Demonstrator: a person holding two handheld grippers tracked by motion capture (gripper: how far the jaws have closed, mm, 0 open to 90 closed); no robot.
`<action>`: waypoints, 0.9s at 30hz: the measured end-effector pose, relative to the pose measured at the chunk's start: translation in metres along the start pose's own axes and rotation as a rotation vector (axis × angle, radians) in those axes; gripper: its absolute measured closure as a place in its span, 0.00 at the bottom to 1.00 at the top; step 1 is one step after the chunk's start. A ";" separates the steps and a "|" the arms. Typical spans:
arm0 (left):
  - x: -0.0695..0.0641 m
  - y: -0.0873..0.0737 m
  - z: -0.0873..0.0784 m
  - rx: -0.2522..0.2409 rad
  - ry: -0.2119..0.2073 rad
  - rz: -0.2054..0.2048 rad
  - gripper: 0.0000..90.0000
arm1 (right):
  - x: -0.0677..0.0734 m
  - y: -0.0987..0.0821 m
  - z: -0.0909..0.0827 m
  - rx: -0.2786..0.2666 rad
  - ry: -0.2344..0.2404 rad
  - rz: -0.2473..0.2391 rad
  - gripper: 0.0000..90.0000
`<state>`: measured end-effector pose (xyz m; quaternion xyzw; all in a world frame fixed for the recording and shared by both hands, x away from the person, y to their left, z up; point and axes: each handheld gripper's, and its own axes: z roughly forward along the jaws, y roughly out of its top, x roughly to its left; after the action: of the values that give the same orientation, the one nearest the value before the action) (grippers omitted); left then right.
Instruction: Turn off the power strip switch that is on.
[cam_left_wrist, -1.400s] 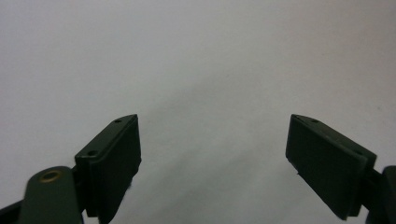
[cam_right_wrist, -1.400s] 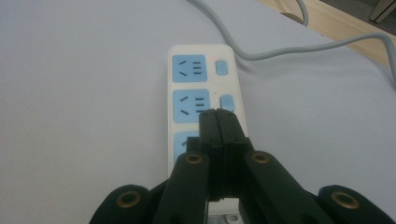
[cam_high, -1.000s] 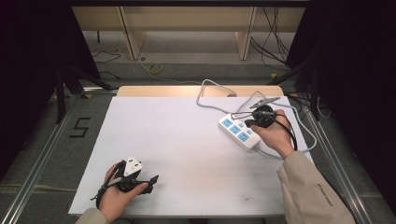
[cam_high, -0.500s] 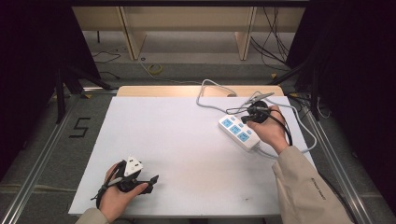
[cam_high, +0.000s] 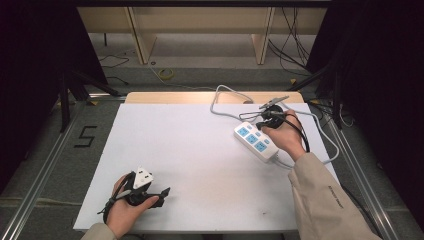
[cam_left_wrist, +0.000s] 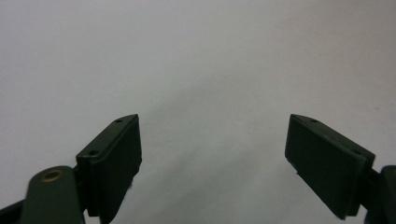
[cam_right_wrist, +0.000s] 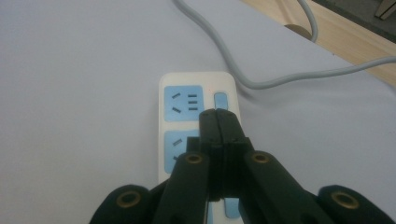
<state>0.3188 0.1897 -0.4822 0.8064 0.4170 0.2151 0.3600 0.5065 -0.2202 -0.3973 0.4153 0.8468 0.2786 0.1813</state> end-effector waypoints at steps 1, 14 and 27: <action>0.000 0.000 0.000 0.001 0.000 0.000 0.20 | -0.001 0.000 0.001 0.002 0.000 0.003 1.00; 0.000 0.000 0.000 0.004 -0.003 -0.001 0.20 | -0.008 0.006 0.010 0.027 -0.007 0.014 1.00; 0.000 0.000 0.001 0.003 -0.004 -0.001 0.21 | -0.010 0.010 0.020 0.049 -0.007 0.015 1.00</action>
<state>0.3192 0.1891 -0.4824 0.8072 0.4168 0.2126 0.3598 0.5296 -0.2164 -0.4059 0.4271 0.8495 0.2575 0.1720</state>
